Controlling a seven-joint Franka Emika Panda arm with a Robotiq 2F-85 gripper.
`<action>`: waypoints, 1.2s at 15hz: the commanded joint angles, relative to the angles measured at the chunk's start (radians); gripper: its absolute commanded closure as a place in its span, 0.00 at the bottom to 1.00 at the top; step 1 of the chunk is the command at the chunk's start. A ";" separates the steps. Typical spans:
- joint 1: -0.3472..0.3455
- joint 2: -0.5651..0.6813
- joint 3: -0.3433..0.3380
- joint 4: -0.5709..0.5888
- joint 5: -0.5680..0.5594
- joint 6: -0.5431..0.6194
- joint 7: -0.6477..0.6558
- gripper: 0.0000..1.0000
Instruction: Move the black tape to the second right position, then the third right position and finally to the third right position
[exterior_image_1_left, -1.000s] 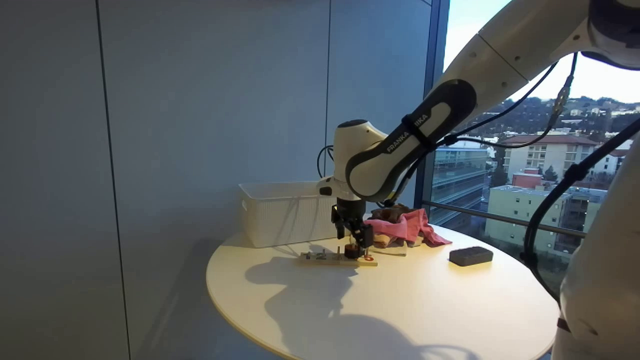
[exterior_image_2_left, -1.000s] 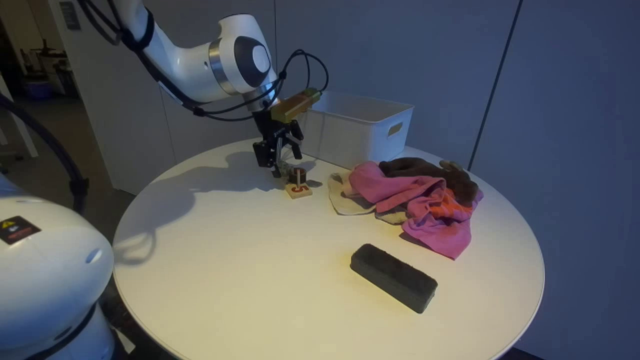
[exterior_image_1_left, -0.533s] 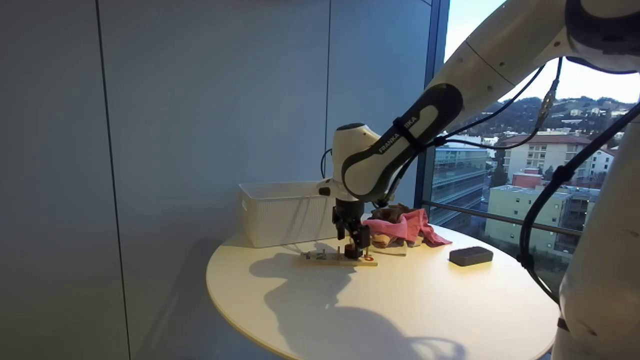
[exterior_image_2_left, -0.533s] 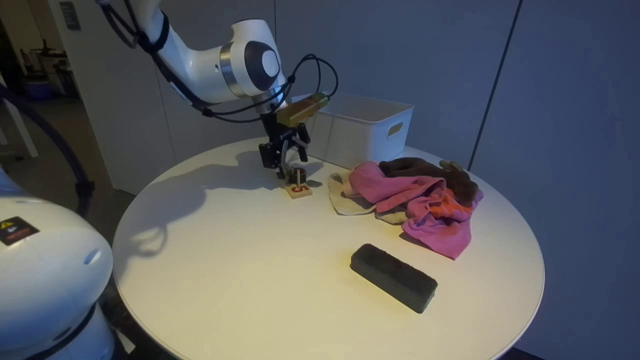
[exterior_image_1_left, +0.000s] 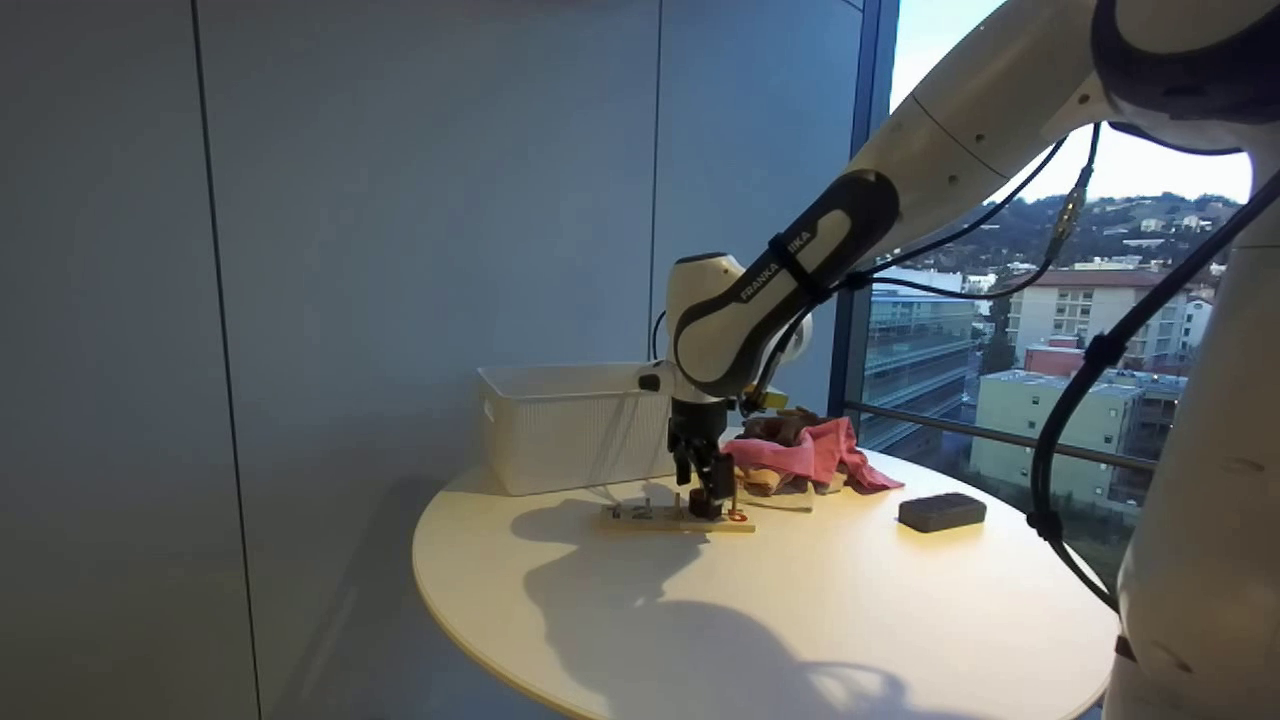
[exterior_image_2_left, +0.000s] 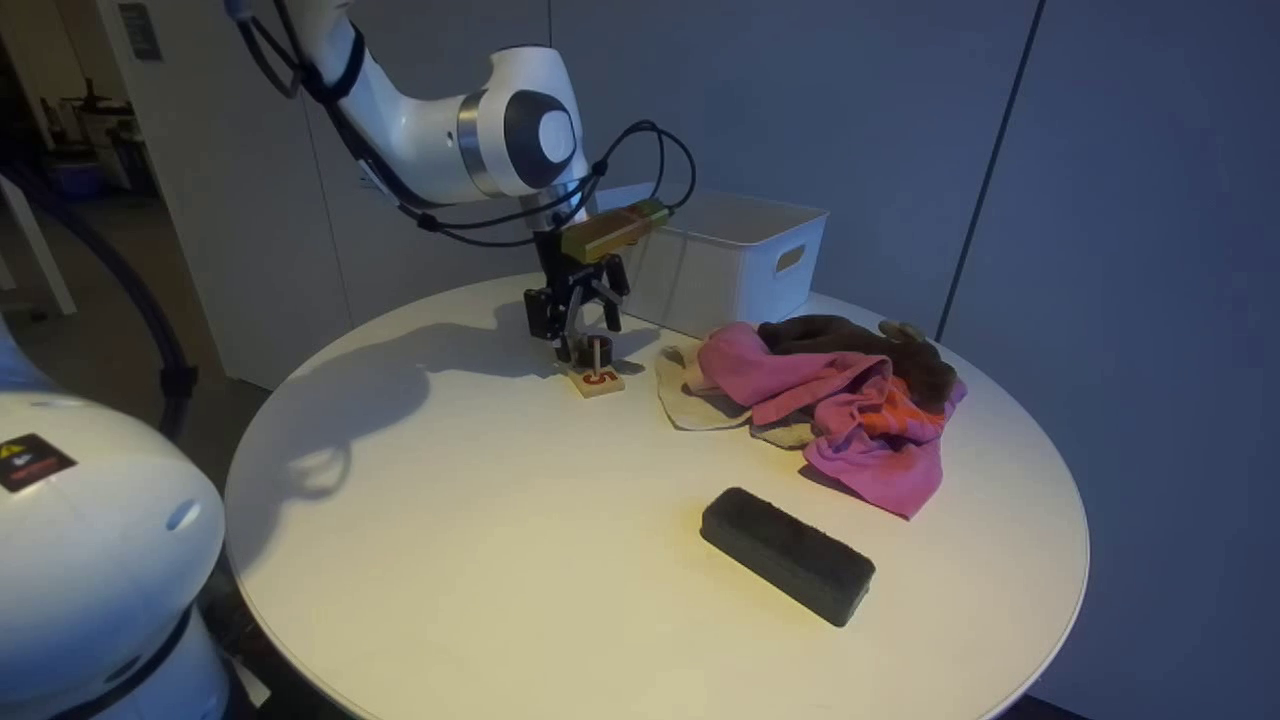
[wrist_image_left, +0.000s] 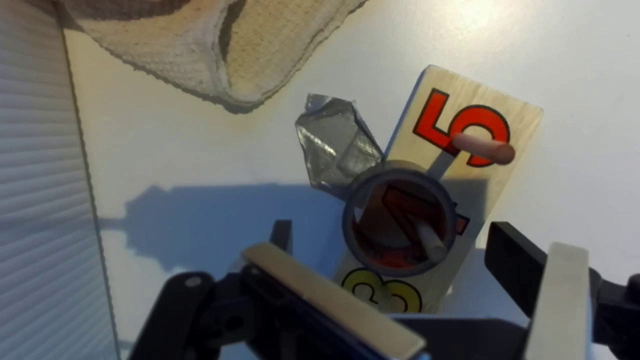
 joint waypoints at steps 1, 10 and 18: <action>-0.010 0.021 -0.004 0.043 0.049 -0.032 -0.017 0.30; -0.014 -0.027 -0.007 0.038 0.101 -0.077 -0.027 0.74; 0.007 -0.243 -0.010 -0.036 0.057 -0.079 -0.076 0.74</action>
